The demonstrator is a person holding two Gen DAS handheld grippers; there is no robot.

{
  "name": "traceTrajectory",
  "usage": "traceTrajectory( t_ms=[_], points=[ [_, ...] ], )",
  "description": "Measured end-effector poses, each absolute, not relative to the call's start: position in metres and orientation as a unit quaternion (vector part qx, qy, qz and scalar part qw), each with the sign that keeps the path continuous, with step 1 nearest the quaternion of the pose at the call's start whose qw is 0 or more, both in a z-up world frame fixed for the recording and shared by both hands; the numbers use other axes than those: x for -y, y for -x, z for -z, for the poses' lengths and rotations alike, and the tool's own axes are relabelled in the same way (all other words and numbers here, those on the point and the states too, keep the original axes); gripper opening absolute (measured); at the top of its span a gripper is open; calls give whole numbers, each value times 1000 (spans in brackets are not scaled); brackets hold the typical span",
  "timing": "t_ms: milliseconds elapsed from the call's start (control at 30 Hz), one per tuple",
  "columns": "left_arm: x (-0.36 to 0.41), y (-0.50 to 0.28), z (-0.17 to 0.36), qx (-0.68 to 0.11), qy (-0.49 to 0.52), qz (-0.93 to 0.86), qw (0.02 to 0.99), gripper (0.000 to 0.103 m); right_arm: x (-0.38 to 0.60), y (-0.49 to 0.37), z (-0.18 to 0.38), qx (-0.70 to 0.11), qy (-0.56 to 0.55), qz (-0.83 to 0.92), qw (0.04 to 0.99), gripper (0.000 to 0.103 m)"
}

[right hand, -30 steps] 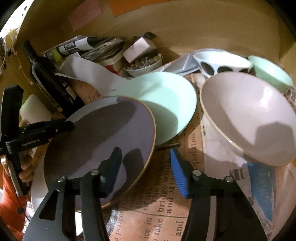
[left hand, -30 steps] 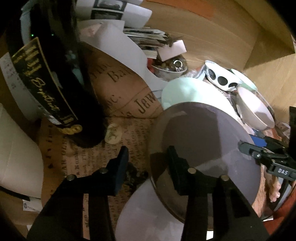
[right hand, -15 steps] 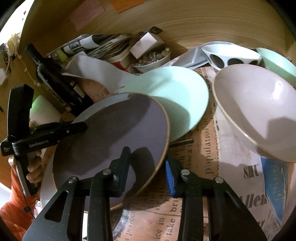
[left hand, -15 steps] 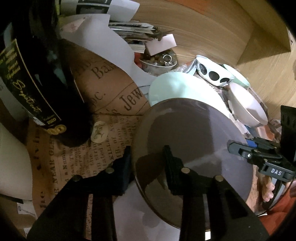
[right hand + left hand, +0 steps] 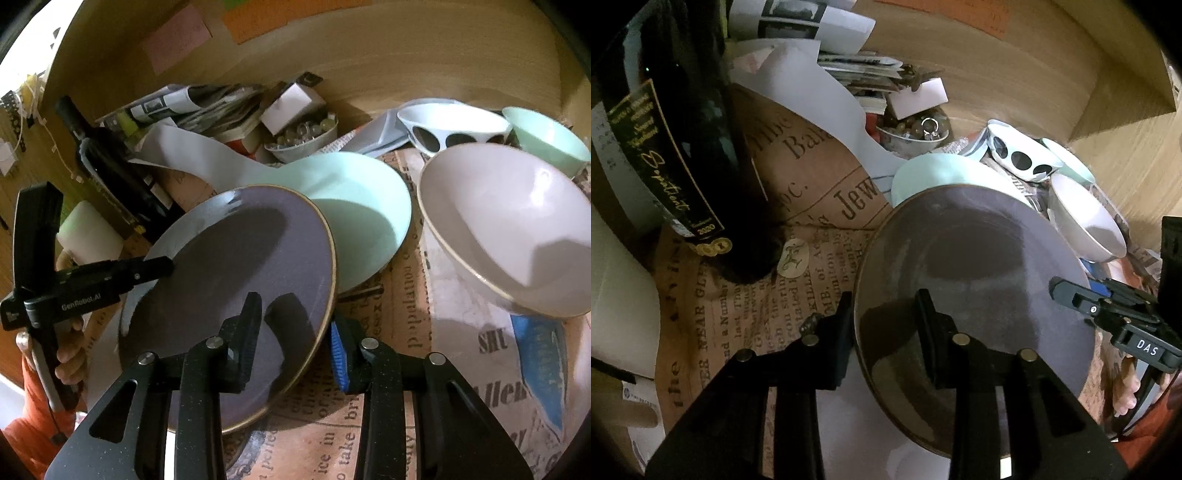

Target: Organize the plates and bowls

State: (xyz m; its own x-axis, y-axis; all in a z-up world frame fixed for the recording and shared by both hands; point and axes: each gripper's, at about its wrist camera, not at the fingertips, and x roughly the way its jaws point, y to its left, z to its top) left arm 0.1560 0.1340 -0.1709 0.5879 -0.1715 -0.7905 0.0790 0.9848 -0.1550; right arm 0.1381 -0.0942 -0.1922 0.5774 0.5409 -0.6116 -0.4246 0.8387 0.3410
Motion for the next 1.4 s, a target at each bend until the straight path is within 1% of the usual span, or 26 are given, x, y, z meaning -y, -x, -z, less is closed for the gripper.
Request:
traceTrajectory(
  t_ms=[200, 700, 1400],
  points=[
    [-126, -147, 161, -431, 38, 67, 899, 32, 96, -134, 188, -361, -81, -267, 890, 31],
    [-109, -132, 146, -413, 44, 65, 907, 32, 113, -118, 174, -332, -86, -266, 901, 31],
    [-56, -95, 132, -394, 22, 74, 916, 32, 157, -81, 171, -311, -107, -256, 909, 31]
  ],
)
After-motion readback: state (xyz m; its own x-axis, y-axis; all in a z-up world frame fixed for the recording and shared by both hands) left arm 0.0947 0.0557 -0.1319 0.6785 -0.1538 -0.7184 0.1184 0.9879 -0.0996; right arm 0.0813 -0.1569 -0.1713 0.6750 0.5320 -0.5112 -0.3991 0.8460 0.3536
